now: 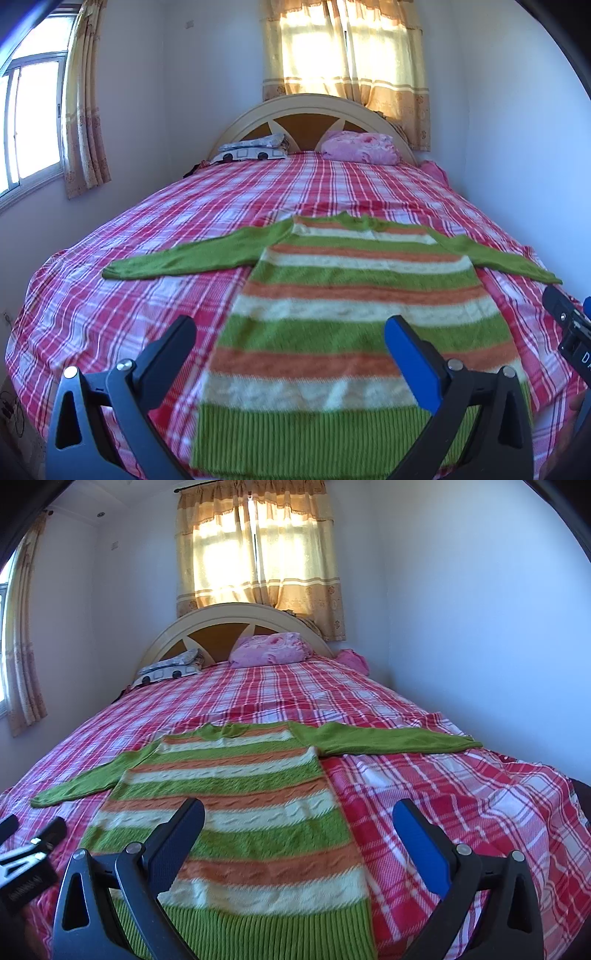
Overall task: Fold small clothes
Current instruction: 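Grasp the green sleeve cuff nearest the right gripper and lift it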
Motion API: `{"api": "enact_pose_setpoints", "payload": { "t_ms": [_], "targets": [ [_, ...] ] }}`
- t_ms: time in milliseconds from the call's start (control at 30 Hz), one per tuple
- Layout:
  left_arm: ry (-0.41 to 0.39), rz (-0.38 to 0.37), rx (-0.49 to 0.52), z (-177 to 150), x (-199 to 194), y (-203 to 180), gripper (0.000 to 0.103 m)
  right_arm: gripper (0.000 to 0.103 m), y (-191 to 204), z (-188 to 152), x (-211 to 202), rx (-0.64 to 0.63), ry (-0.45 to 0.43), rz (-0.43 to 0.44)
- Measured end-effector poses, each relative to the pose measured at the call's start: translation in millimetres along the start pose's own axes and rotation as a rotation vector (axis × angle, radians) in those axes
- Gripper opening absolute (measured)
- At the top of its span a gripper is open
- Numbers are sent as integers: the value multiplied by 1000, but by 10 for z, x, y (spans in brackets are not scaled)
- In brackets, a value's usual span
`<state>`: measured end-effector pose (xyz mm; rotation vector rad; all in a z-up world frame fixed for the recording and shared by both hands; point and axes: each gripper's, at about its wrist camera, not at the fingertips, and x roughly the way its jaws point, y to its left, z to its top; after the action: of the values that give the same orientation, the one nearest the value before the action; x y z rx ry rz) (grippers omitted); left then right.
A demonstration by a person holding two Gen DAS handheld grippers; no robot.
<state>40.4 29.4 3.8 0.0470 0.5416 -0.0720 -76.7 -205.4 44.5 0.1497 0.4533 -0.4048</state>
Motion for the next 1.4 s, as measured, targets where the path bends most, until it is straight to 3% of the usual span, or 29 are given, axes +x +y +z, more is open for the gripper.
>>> {"api": "enact_pose_setpoints", "payload": {
  "t_ms": [467, 767, 967, 1233, 1400],
  "targets": [
    [67, 28, -6, 622, 923, 238, 103, 102, 46, 535, 976, -23, 98, -82],
    [70, 42, 36, 991, 1506, 65, 103, 102, -25, 747, 1527, -6, 153, -124],
    [85, 32, 44, 897, 1863, -32, 103, 102, -77, 819, 1845, -17, 180, -152],
    [127, 102, 82, 664, 2263, -101, 103, 102, -221, 785, 2103, -17, 213, -189],
    [160, 108, 64, 528, 2405, -73, 103, 102, -388, 754, 2220, -9, 226, -195]
  ]
}}
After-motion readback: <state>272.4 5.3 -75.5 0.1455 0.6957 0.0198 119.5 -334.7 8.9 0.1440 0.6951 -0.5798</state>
